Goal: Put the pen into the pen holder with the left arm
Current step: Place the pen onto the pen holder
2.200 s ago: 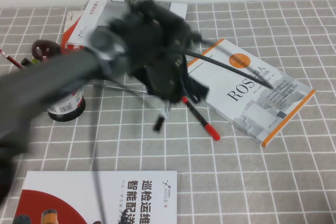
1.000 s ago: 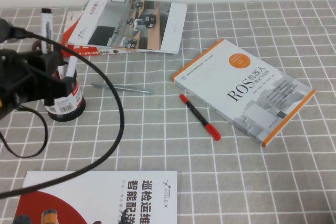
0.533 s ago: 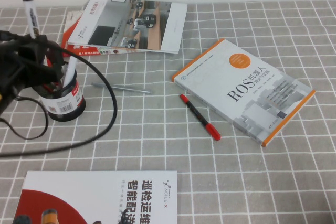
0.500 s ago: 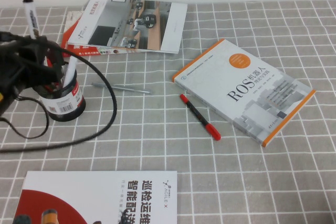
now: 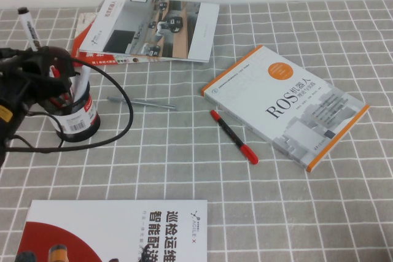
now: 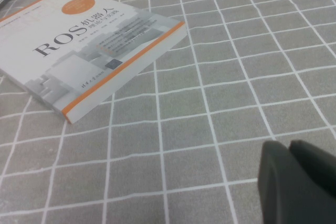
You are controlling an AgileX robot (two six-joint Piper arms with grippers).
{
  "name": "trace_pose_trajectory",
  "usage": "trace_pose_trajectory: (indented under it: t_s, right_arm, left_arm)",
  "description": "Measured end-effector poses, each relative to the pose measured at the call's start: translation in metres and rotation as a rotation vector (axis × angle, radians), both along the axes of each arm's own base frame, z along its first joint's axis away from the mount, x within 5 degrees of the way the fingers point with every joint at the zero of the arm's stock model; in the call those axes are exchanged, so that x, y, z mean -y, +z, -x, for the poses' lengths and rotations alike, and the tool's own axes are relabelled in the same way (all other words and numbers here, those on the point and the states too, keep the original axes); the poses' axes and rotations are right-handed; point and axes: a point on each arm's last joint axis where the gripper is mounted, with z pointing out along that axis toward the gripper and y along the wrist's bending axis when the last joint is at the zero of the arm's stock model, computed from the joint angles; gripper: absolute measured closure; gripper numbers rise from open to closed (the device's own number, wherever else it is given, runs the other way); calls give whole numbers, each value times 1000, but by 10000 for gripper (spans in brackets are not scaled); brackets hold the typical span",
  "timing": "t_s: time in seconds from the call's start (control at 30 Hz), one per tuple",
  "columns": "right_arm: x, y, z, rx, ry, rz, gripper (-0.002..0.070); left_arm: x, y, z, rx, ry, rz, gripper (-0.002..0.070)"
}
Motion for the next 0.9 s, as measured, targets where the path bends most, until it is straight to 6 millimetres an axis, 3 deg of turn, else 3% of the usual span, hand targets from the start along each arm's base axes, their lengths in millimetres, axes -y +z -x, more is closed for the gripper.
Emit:
trace_pose_trajectory:
  t_s: [0.67, 0.9]
  right_arm:
    - [0, 0, 0, 0, 0, 0, 692]
    - [0, 0, 0, 0, 0, 0, 691]
  left_arm:
    - [-8, -31, -14, -19, 61, 4, 567]
    - [-7, -32, -15, -7, 60, 6, 567]
